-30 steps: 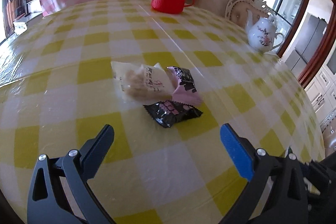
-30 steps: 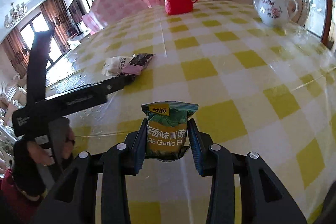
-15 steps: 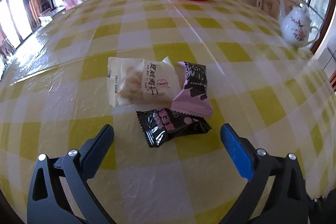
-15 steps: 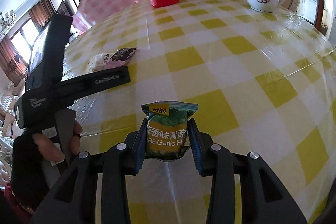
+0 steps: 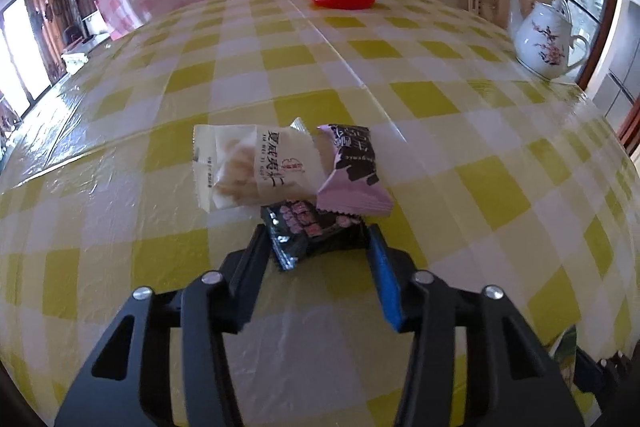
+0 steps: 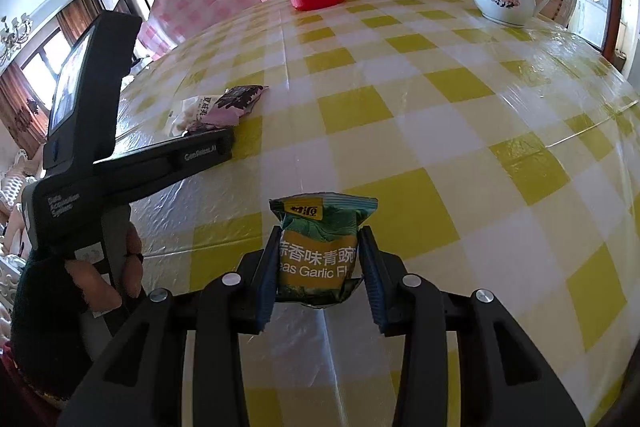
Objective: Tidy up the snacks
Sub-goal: 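Grasp the black wrapped candy with the left gripper while the right gripper holds the green bag, then carry both snacks over the white box and open both grippers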
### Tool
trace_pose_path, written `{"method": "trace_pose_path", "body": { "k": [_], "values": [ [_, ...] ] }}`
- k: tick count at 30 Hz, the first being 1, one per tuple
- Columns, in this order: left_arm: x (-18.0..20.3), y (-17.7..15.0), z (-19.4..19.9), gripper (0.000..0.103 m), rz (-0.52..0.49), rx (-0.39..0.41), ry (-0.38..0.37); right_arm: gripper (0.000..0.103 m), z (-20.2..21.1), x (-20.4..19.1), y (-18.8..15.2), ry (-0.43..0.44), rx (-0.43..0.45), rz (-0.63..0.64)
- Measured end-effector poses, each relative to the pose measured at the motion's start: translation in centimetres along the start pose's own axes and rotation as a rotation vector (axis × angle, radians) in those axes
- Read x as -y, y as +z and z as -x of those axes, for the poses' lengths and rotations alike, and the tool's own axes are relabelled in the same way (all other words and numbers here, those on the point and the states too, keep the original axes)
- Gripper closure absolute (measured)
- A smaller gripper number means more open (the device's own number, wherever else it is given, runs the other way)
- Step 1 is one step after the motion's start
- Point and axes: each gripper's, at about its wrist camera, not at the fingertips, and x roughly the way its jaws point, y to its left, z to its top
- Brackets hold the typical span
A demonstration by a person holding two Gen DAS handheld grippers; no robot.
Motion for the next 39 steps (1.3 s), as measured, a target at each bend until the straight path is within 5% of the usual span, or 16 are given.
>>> {"method": "trace_pose_path", "body": {
  "k": [14,39],
  "values": [
    [-4.0,-2.6,4.9,0.061,0.033,0.084,-0.116,0.065,0.7,-0.3,0.0,0.01,0.026,0.012],
    [-5.3,-10.6,12.6,0.06,0.134,0.176,-0.133,0.066,3.6,-1.8,-2.9,0.027,0.079,0.005]
  ]
}}
